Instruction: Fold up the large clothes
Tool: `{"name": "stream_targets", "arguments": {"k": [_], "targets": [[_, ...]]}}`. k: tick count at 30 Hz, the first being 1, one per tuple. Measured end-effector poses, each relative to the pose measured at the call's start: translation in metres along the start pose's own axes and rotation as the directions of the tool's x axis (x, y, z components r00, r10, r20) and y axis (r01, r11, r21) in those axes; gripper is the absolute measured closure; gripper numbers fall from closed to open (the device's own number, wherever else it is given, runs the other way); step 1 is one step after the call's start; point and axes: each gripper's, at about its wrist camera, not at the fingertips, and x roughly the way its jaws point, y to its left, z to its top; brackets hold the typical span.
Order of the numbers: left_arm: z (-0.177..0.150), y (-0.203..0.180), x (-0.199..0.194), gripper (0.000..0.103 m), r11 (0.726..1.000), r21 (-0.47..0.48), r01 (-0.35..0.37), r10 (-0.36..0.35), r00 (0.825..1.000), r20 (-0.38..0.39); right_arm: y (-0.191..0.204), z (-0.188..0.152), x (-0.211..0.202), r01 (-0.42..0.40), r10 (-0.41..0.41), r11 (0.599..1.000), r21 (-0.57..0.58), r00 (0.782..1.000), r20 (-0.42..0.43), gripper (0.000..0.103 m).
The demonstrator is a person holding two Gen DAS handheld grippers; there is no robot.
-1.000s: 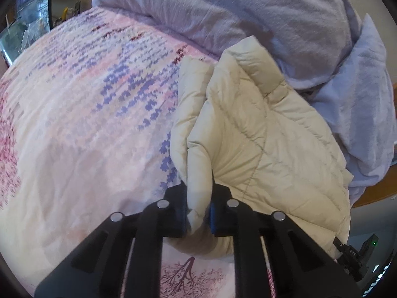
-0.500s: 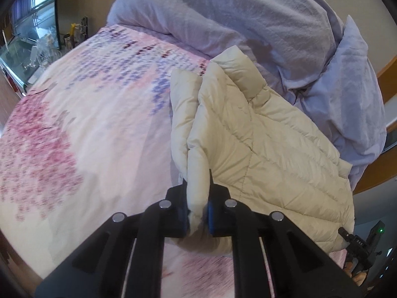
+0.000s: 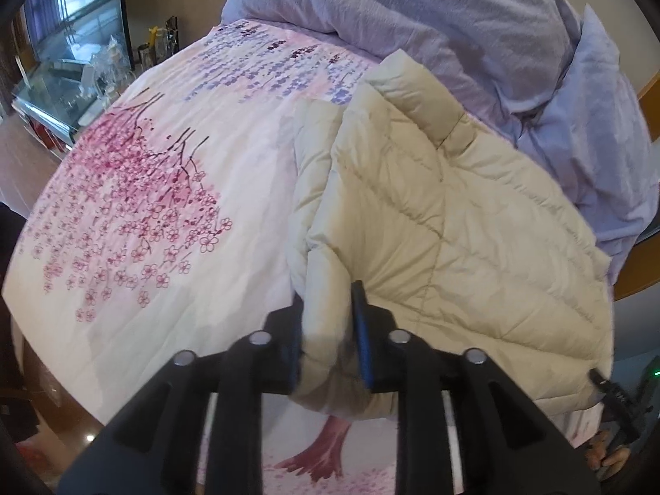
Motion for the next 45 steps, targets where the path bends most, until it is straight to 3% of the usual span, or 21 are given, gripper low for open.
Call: {"name": "stream_targets", "arguments": {"k": [2, 5, 8, 13, 20, 27, 45], "targets": [[0.000, -0.002, 0.000, 0.061, 1.000, 0.012, -0.021, 0.021, 1.000, -0.002, 0.001, 0.005, -0.011, 0.062, -0.061, 0.998, -0.026, 0.997, 0.050, 0.054], [0.002, -0.002, -0.001, 0.044, 0.999, 0.016, -0.045, 0.045, 0.999, 0.002, 0.003, 0.016, -0.028, 0.108, -0.103, 0.994, -0.034, 0.987, 0.124, 0.050], [0.006, -0.001, -0.003, 0.035, 0.998, 0.010, -0.061, 0.061, 0.998, 0.010, 0.016, 0.026, -0.035, 0.088, -0.077, 0.994, -0.070, 0.986, 0.149, 0.050], [0.014, -0.002, -0.005, 0.026, 0.996, 0.004, -0.085, 0.085, 0.996, 0.019, 0.059, 0.027, -0.019, 0.013, 0.007, 0.984, -0.177, 0.994, 0.112, 0.050], [0.023, -0.005, -0.008, 0.022, 0.993, 0.010, -0.114, 0.114, 0.993, 0.033, 0.100, 0.012, 0.006, 0.003, 0.016, 0.962, -0.274, 0.998, 0.064, 0.050], [0.034, -0.007, -0.007, 0.019, 0.992, 0.017, -0.122, 0.121, 0.992, 0.045, 0.100, 0.001, 0.026, 0.018, -0.014, 0.958, -0.286, 1.000, 0.014, 0.050], [0.067, -0.001, 0.043, 0.016, 0.993, 0.009, -0.121, 0.121, 0.992, -0.033, 0.105, -0.005, 0.057, 0.058, -0.069, 0.948, -0.312, 0.997, -0.022, 0.049]]}}
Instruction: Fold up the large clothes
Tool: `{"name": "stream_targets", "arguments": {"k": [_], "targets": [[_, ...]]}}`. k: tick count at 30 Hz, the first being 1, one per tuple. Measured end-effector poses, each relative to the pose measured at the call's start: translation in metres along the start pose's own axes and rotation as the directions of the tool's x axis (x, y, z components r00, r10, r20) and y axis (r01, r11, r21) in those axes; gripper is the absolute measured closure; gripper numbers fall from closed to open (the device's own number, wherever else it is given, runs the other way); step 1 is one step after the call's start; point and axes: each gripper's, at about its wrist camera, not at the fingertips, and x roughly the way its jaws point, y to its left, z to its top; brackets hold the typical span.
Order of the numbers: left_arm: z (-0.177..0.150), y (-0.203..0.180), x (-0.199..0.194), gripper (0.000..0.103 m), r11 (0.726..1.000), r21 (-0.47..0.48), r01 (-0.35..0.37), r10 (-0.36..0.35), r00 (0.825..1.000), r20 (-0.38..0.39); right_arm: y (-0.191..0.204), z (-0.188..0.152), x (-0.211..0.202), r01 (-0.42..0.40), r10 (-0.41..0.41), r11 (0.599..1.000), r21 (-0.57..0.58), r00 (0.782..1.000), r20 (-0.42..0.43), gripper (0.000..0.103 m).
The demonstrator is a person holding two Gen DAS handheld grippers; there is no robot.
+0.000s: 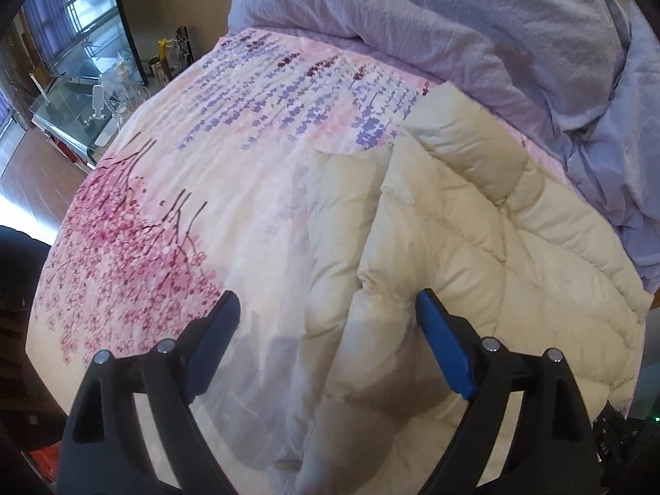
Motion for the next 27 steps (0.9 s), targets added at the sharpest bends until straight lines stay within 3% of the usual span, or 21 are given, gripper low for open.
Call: {"name": "stream_targets", "arguments": {"k": [7, 12, 16, 23, 27], "targets": [[-0.004, 0.003, 0.015, 0.015, 0.999, -0.014, 0.029, -0.030, 0.999, -0.019, 0.001, 0.000, 0.001, 0.005, -0.005, 1.000, 0.010, 1.000, 0.001, 0.048], [-0.007, 0.004, 0.024, 0.020, 0.997, -0.030, 0.065, -0.065, 0.997, -0.032, 0.001, 0.002, 0.002, 0.006, -0.006, 1.000, 0.010, 1.000, -0.001, 0.048], [-0.008, 0.000, 0.026, 0.034, 0.995, -0.022, 0.097, -0.098, 0.995, -0.028, 0.000, 0.003, 0.002, 0.005, -0.005, 1.000, 0.009, 1.000, 0.000, 0.048], [-0.012, -0.008, 0.023, 0.074, 0.983, -0.017, 0.182, -0.183, 0.983, -0.009, 0.000, 0.003, 0.002, 0.005, -0.005, 1.000, 0.011, 1.000, 0.004, 0.048], [-0.014, -0.013, 0.012, 0.087, 0.983, 0.010, 0.183, -0.183, 0.983, 0.012, 0.000, 0.002, 0.002, 0.005, -0.005, 1.000, 0.014, 1.000, 0.005, 0.048]]}}
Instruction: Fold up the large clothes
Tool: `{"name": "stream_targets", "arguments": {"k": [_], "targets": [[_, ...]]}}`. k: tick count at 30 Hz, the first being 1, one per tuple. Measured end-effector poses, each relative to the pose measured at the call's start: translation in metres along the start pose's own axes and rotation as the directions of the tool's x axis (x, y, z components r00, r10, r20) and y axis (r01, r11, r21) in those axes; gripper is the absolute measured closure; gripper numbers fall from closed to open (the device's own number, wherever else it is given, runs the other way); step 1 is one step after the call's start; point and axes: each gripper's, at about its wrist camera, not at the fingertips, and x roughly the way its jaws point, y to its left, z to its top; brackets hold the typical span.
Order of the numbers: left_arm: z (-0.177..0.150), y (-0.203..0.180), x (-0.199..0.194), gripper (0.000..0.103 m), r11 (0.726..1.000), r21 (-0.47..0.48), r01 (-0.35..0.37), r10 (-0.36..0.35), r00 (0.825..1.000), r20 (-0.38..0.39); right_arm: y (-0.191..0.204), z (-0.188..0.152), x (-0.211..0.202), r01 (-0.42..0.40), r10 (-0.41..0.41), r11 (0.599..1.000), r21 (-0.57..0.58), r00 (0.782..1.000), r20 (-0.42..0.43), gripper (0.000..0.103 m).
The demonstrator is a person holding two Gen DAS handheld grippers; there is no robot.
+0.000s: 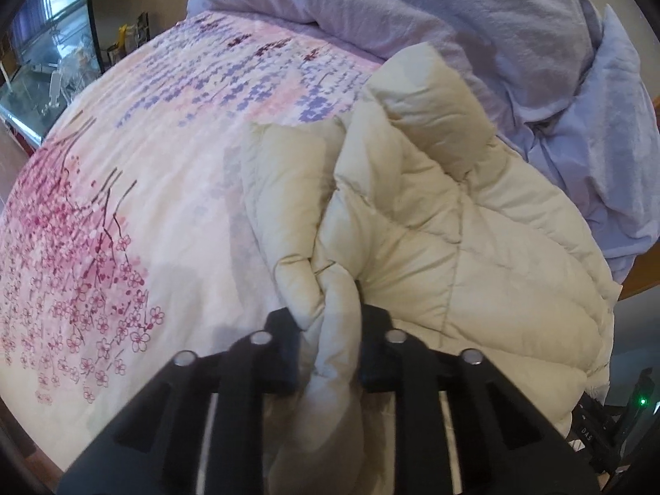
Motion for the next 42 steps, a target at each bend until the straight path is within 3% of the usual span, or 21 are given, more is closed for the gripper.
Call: {"name": "stream_targets", "arguments": {"k": [6, 15, 20, 32, 42], "targets": [[0.004, -0.003, -0.022, 0.091, 1.000, 0.010, 0.015, -0.015, 0.999, 0.030, 0.000, 0.000, 0.000, 0.006, -0.006, 1.000, 0.016, 1.000, 0.002, 0.048], [0.010, -0.034, -0.064, 0.091, 0.990, 0.142, 0.001, -0.015, 0.995, 0.097, 0.005, 0.000, -0.001, 0.050, -0.051, 0.998, 0.033, 0.999, 0.019, 0.048], [0.005, -0.048, -0.083, 0.091, 0.991, 0.131, 0.016, -0.034, 0.991, 0.130, 0.005, -0.001, -0.002, 0.045, -0.045, 0.999, 0.023, 0.999, 0.027, 0.048], [-0.017, -0.135, -0.125, 0.091, 0.986, 0.166, 0.034, -0.067, 0.978, 0.197, -0.004, -0.010, -0.008, -0.002, 0.003, 1.000, -0.023, 0.999, 0.033, 0.048], [-0.031, -0.199, -0.131, 0.091, 0.973, 0.213, 0.093, -0.132, 0.975, 0.180, -0.006, -0.012, -0.010, -0.013, 0.013, 1.000, -0.011, 0.999, 0.036, 0.048]]}}
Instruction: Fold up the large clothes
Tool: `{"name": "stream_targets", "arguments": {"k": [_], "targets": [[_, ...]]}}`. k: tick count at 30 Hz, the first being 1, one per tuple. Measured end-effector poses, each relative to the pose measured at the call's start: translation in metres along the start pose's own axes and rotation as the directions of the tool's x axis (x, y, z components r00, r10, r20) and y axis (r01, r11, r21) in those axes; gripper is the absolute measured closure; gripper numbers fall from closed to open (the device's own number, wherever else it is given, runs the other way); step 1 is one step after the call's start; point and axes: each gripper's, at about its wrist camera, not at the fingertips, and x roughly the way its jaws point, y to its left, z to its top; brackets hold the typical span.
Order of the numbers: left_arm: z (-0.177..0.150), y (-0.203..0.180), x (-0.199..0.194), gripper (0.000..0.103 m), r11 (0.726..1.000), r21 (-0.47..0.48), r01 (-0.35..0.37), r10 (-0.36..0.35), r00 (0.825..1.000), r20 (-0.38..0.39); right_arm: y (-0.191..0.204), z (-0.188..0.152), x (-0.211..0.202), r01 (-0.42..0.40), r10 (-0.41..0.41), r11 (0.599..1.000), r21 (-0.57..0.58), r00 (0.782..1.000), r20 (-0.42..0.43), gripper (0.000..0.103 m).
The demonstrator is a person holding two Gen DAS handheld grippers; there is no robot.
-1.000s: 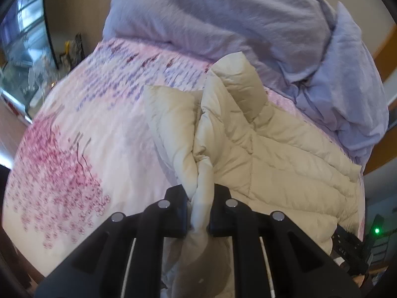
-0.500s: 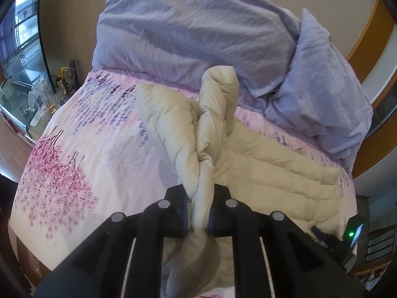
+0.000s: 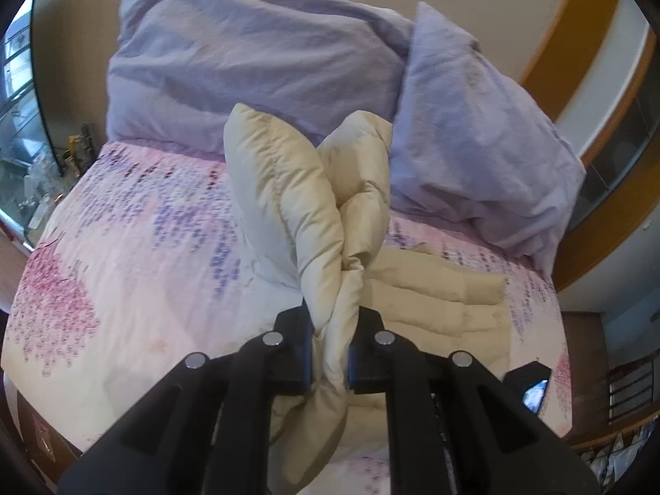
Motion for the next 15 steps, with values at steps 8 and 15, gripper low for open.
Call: {"name": "stream_targets", "arguments": {"k": [8, 15], "targets": [[-0.002, -0.044, 0.005, 0.092, 0.995, 0.013, 0.095, -0.095, 0.995, -0.031, -0.002, 0.001, 0.000, -0.005, 0.005, 1.000, 0.017, 1.000, 0.003, 0.048], [-0.012, -0.090, 0.018, 0.092, 0.987, 0.054, 0.151, -0.147, 0.986, -0.073, -0.006, 0.000, -0.002, -0.007, 0.006, 0.999, 0.044, 1.000, 0.017, 0.048]]}}
